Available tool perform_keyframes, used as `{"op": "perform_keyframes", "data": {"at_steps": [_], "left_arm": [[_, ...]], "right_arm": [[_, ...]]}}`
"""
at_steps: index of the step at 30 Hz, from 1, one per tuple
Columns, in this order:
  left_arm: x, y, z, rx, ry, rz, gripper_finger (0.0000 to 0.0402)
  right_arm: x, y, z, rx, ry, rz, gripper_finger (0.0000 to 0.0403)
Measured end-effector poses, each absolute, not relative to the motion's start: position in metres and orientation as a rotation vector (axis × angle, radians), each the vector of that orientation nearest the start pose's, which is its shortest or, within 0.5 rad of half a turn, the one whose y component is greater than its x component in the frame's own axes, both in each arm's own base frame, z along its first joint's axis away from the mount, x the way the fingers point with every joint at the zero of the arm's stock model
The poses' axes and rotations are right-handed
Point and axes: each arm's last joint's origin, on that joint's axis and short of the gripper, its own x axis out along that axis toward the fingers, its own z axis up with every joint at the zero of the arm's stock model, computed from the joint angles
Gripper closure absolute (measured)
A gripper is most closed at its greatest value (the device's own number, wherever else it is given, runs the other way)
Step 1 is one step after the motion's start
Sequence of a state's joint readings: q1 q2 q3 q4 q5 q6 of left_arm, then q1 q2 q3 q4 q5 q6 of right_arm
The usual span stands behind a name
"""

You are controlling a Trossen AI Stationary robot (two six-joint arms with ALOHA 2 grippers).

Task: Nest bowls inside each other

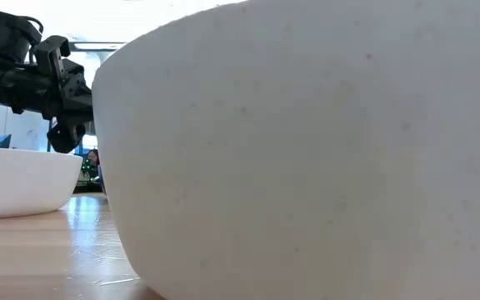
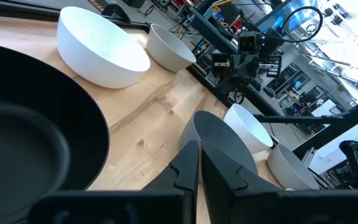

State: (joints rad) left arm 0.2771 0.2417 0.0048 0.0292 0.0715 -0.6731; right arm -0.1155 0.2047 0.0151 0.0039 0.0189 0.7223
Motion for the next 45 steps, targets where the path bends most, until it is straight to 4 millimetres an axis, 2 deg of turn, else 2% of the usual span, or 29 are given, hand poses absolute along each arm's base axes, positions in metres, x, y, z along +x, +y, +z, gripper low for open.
{"op": "perform_keyframes", "data": {"at_steps": [15,20,25,29,32,35,40,42,45], "left_arm": [[0.107,0.028,0.148,-0.704,0.128,0.267,0.0401],[0.107,0.028,0.148,-0.704,0.128,0.267,0.0401],[0.107,0.028,0.148,-0.704,0.128,0.267,0.0401],[0.107,0.028,0.148,-0.704,0.128,0.267,0.0401],[0.107,0.028,0.148,-0.704,0.128,0.267,0.0401],[0.107,0.028,0.148,-0.704,0.128,0.267,0.0401],[0.107,0.028,0.148,-0.704,0.128,0.267,0.0401],[0.107,0.028,0.148,-0.704,0.129,0.267,0.0401],[0.107,0.028,0.148,-0.704,0.128,0.267,0.0401]], "right_arm": [[0.108,-0.013,0.152,0.727,0.129,-0.196,0.0394],[0.108,-0.016,0.155,0.647,0.077,-0.261,0.0394],[0.108,-0.016,0.156,0.664,0.069,-0.264,0.0394],[0.109,-0.016,0.164,0.832,-0.033,-0.239,0.0394],[0.109,-0.015,0.178,0.842,-0.173,-0.162,0.0394],[0.105,-0.011,0.198,0.731,-0.328,-0.003,0.0394],[0.089,0.0,0.229,0.408,-0.628,0.24,0.0394],[0.083,0.003,0.236,0.283,-0.715,0.297,0.0394],[0.081,0.006,0.238,0.139,-0.755,0.31,0.0394]]}}
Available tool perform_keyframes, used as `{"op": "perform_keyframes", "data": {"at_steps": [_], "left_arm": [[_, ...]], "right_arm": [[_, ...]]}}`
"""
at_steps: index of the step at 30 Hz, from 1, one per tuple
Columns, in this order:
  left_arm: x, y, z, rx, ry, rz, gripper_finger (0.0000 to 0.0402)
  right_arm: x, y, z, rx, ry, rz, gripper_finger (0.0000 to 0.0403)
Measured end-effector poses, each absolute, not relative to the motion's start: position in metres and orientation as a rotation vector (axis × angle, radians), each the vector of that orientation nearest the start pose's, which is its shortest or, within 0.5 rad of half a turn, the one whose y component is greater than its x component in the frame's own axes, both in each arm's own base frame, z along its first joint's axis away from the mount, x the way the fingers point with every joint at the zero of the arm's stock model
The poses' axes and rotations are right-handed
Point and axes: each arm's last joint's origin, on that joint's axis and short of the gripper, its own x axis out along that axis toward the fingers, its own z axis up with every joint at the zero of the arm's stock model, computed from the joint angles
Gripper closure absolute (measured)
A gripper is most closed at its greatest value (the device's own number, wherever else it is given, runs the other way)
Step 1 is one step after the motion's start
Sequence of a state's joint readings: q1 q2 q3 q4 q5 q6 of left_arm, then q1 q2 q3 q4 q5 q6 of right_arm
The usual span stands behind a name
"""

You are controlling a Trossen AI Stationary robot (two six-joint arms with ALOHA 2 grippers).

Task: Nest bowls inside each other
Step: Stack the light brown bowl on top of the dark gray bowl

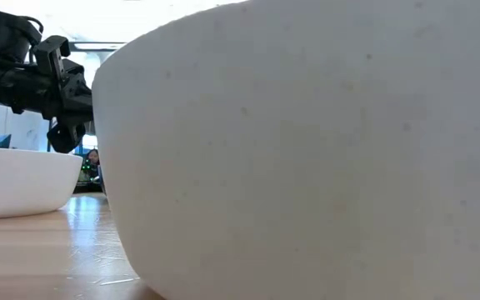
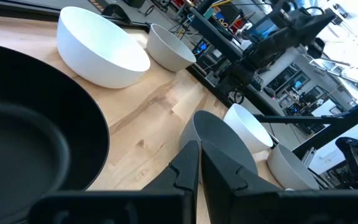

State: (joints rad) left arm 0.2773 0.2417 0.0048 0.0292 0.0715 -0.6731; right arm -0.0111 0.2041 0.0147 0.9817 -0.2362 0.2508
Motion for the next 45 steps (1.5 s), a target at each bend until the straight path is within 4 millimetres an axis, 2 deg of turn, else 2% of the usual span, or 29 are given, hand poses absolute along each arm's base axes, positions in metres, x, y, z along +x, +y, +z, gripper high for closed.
{"op": "perform_keyframes", "data": {"at_steps": [11,17,22,25,28,30,32,34,36,40,45], "left_arm": [[0.107,0.029,0.149,-0.695,0.116,0.275,0.0401],[0.108,0.032,0.169,-0.58,-0.106,0.309,0.0401],[0.102,0.038,0.189,-0.57,-0.394,0.484,0.0401],[0.096,0.041,0.201,-0.504,-0.549,0.632,0.0401],[0.09,0.042,0.211,-0.366,-0.639,0.769,0.0401],[0.085,0.041,0.223,-0.238,-0.71,0.785,0.0401],[0.085,0.038,0.232,-0.028,-0.706,0.714,0.0401],[0.091,0.033,0.244,0.219,-0.678,0.558,0.0401],[0.098,0.029,0.253,0.388,-0.661,0.408,0.0401],[0.116,0.031,0.254,0.448,-0.562,0.302,0.0401],[0.139,0.038,0.248,0.436,-0.464,0.289,0.0401]], "right_arm": [[0.092,0.006,0.232,-0.094,-0.695,0.214,0.0394],[0.105,0.004,0.224,-0.274,-0.611,0.079,0.0394],[0.114,-0.003,0.218,-0.342,-0.505,-0.173,0.0394],[0.118,-0.004,0.219,-0.455,-0.479,-0.241,0.0394],[0.12,-0.004,0.233,-0.538,-0.519,-0.265,0.0394],[0.123,-0.004,0.249,-0.576,-0.553,-0.289,0.0394],[0.127,-0.004,0.266,-0.612,-0.573,-0.308,0.0394],[0.133,-0.004,0.283,-0.637,-0.581,-0.322,0.0394],[0.142,-0.006,0.3,-0.66,-0.556,-0.33,0.0394],[0.168,-0.013,0.328,-0.691,-0.409,-0.317,0.0394],[0.207,-0.025,0.352,-0.688,-0.042,-0.288,0.0394]]}}
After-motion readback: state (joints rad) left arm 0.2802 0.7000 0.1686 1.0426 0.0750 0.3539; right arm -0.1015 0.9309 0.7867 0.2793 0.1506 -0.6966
